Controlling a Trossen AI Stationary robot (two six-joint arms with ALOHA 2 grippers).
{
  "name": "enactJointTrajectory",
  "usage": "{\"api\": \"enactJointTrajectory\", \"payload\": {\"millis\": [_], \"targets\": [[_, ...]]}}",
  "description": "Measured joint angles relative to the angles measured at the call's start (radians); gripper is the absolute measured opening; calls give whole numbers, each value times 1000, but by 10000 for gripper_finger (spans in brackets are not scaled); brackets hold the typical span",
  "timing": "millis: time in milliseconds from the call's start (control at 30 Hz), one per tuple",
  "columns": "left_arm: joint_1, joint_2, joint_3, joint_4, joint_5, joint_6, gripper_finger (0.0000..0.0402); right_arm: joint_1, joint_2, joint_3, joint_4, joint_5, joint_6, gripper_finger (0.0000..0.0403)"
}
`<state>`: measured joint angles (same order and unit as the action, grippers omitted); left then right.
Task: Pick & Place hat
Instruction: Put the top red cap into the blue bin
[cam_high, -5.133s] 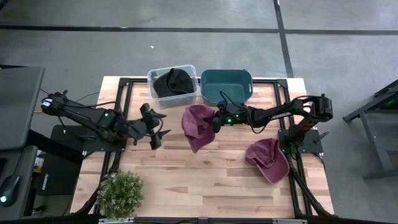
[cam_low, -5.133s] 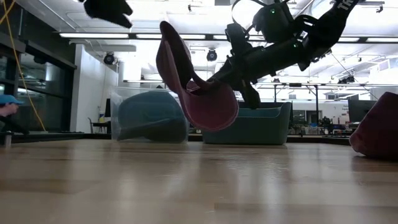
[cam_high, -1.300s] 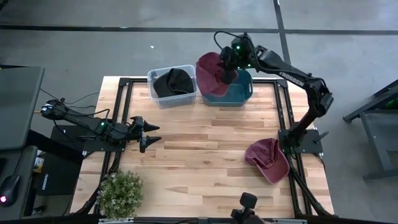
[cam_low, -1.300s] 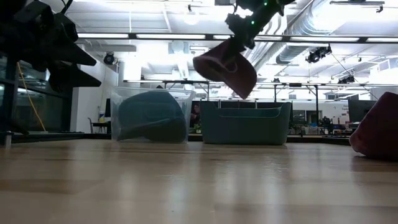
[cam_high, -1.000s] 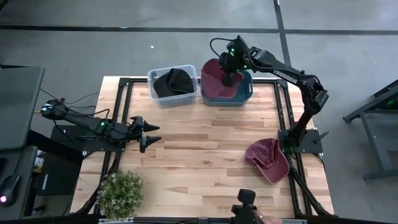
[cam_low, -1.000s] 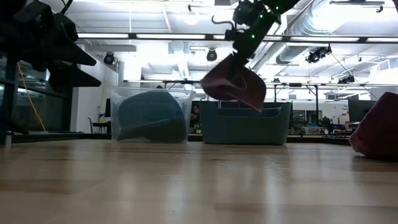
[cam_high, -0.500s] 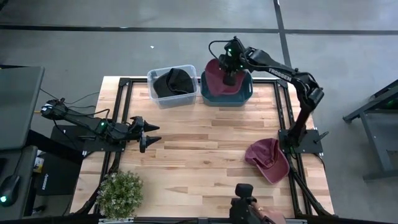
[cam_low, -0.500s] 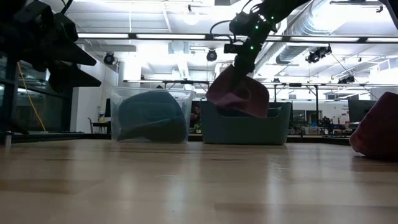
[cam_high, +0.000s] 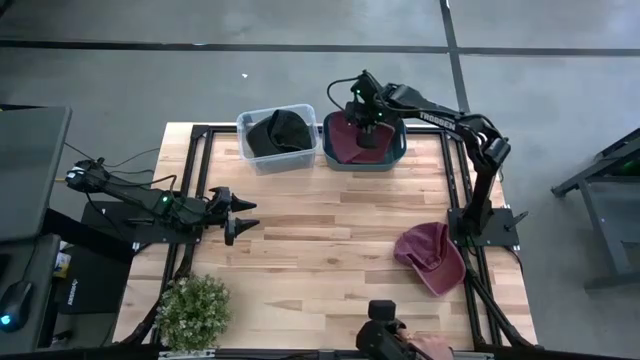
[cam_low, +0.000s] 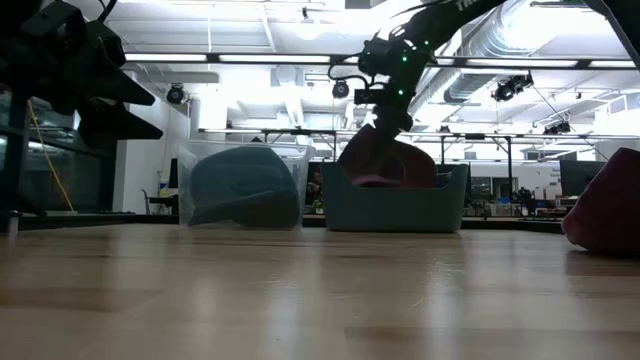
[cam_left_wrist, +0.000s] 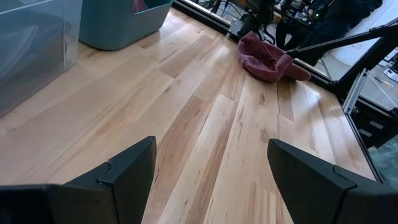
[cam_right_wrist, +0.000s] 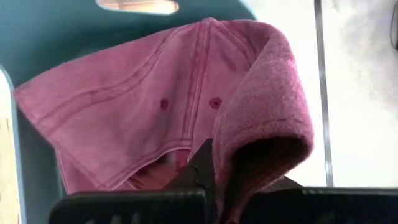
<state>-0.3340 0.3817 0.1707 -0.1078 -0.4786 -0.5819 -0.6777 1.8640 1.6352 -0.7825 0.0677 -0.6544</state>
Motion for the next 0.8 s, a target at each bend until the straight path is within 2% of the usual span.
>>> {"api": "enactJointTrajectory", "payload": {"millis": [233,500,800], "targets": [[0,0,0,0,0,0,292,4,8,0,26,25,7,10],[0,0,0,0,0,0,292,4,8,-5,9,-51,23,10],[0,0,0,0,0,0,292,4,10,-112,42,-42,21,10]]}}
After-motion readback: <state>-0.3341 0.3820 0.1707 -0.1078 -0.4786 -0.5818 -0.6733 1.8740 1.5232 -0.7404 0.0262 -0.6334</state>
